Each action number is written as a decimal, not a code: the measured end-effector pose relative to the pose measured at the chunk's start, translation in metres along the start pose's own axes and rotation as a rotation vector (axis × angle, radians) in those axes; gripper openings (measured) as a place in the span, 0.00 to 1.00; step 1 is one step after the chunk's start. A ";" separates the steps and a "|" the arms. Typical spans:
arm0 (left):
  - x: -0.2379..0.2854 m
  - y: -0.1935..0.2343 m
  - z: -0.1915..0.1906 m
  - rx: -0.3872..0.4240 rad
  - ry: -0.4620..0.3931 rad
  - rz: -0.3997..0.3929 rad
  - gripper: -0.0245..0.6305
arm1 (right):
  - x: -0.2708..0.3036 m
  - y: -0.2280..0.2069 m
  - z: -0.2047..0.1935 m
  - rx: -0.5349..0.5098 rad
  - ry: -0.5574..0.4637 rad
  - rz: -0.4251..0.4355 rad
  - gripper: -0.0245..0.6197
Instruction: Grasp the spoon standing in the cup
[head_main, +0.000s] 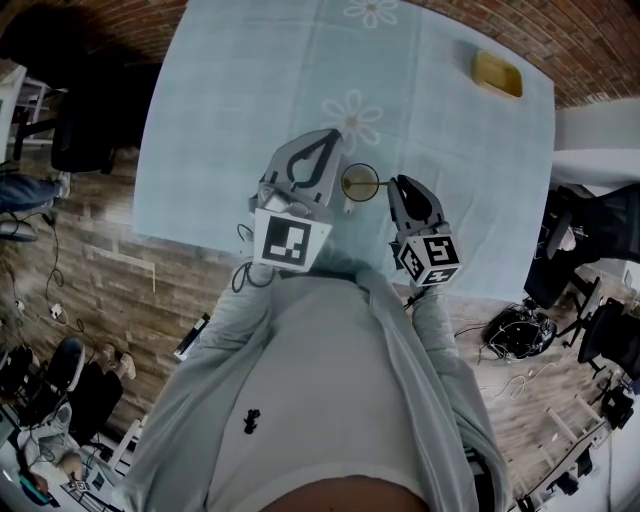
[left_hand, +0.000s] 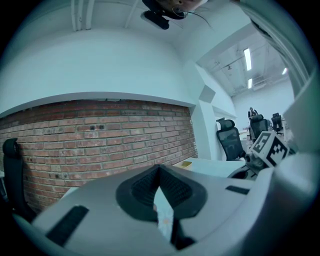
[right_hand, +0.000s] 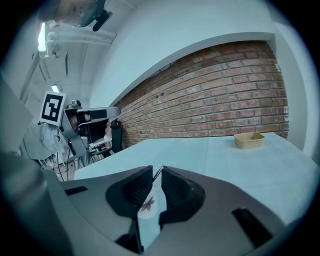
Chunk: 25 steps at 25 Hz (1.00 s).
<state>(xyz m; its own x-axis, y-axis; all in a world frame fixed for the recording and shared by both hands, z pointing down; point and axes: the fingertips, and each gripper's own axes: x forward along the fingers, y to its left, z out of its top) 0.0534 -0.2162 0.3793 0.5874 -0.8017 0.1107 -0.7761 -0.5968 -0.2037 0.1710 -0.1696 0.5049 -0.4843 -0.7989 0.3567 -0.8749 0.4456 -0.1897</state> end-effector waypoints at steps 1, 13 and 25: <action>-0.001 0.000 0.000 -0.002 0.000 0.001 0.06 | 0.000 0.000 0.000 0.005 -0.001 0.001 0.14; -0.001 0.003 0.000 -0.009 -0.007 0.011 0.06 | -0.001 0.006 0.016 0.145 -0.055 0.078 0.06; -0.001 0.004 0.003 -0.003 -0.014 0.005 0.06 | -0.002 0.022 0.022 0.090 -0.039 0.132 0.06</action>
<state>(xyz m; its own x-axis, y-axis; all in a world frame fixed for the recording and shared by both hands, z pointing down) 0.0503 -0.2174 0.3757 0.5868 -0.8040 0.0961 -0.7796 -0.5930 -0.2016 0.1525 -0.1667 0.4802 -0.5937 -0.7515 0.2877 -0.7998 0.5114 -0.3145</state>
